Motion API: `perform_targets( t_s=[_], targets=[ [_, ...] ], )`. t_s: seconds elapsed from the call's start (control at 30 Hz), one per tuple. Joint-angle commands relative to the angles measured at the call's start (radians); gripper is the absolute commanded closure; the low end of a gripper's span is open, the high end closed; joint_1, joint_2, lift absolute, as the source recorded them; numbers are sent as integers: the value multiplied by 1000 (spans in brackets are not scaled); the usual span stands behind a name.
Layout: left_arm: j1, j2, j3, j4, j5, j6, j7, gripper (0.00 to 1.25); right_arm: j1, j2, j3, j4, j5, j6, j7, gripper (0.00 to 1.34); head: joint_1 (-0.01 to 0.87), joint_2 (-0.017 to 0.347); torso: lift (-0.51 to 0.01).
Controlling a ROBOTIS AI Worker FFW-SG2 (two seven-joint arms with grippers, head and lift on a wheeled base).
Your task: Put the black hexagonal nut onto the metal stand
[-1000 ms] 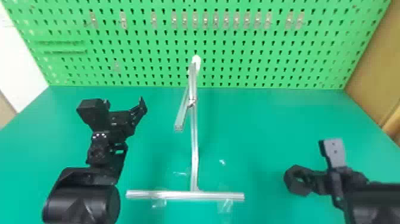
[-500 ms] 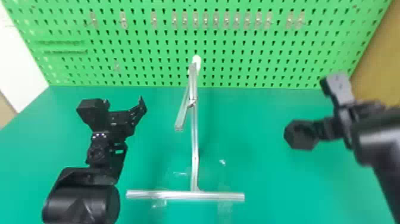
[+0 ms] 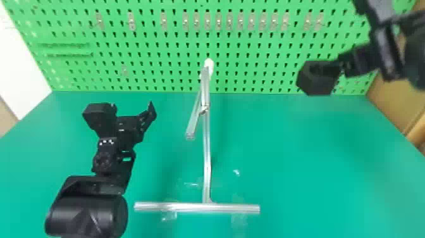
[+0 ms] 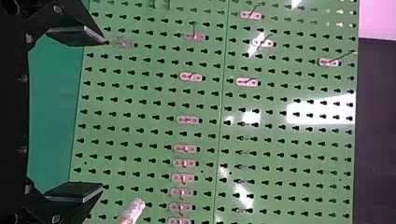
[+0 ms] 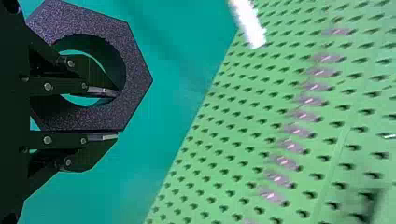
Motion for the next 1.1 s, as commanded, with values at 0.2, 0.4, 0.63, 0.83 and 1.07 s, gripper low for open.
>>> perform_targets(
  t_s=[0.2, 0.4, 0.63, 0.83, 1.07],
  targets=[
    [-4, 0, -6, 0, -11, 11, 0, 176, -195, 13, 66, 94, -207, -70, -1, 1049, 693, 81, -1],
    [-8, 0, -9, 0, -14, 14, 0, 176, -264, 65, 130, 201, -325, -131, -12, 1050, 693, 81, -1],
    [-6, 0, -9, 0, -16, 16, 0, 176, -290, 137, 153, 286, -391, -197, -52, 1052, 693, 81, -1],
    [-4, 2, -8, 0, -16, 16, 0, 176, -327, 172, 171, 338, -425, -219, -84, 1052, 693, 81, -1],
    [-11, 5, -12, 0, -19, 16, 0, 176, -382, 182, 243, 429, -559, -246, -115, 1052, 693, 81, -1]
  ],
)
